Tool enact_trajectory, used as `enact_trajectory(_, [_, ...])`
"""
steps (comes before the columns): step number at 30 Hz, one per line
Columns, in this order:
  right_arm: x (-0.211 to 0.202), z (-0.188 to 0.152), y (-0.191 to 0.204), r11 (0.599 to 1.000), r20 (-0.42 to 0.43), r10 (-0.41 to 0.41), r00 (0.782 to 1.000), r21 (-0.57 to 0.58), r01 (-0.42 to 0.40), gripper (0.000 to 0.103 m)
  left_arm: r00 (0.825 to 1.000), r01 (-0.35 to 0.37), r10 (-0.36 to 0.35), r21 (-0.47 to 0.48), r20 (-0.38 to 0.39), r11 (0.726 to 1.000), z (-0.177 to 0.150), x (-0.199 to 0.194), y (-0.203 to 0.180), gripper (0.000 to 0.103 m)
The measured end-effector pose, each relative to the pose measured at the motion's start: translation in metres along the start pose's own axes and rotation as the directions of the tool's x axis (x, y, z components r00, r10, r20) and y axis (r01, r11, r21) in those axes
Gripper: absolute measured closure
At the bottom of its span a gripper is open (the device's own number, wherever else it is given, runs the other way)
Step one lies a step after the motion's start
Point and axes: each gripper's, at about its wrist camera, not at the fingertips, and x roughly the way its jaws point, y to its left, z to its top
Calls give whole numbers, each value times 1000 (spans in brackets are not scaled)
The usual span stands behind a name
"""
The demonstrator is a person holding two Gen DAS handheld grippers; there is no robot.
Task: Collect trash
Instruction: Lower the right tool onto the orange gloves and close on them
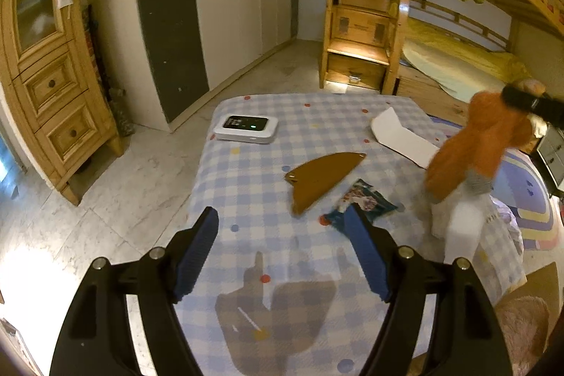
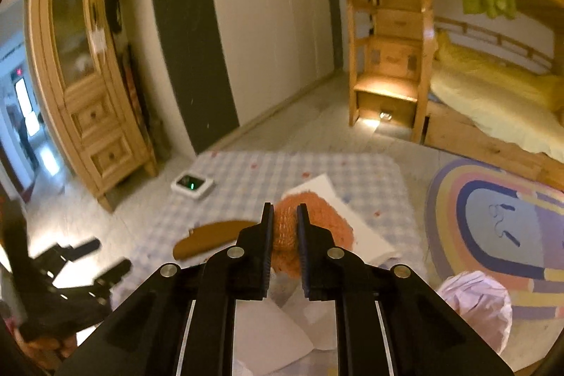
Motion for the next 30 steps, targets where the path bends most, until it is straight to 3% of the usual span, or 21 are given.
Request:
enact_trajectory(4, [-11, 3, -14, 1000, 20, -11, 1000, 28, 11, 90, 999, 31, -31, 8, -28, 999, -4, 7, -13, 30])
enact_trajectory(5, [-11, 3, -15, 1000, 20, -12, 1000, 29, 11, 95, 999, 37, -37, 8, -31, 999, -4, 7, -16, 30])
enact_trajectory(11, [-6, 7, -5, 1000, 20, -15, 1000, -18, 16, 103, 998, 48, -47, 14, -35, 999, -6, 6, -26, 30])
enact_trajectory(17, [-5, -9, -9, 1000, -44, 10, 999, -16, -10, 101, 998, 44, -43, 29, -43, 999, -10, 5, -29, 30])
enact_trajectory(22, [-20, -47, -38, 998, -131, -55, 990, 8, 56, 98, 998, 54, -52, 40, -44, 998, -11, 6, -34, 30])
enact_trajectory(30, [-26, -105, -67, 996, -296, -42, 954, 65, 64, 66, 995, 95, -93, 70, -38, 993, -13, 3, -56, 30])
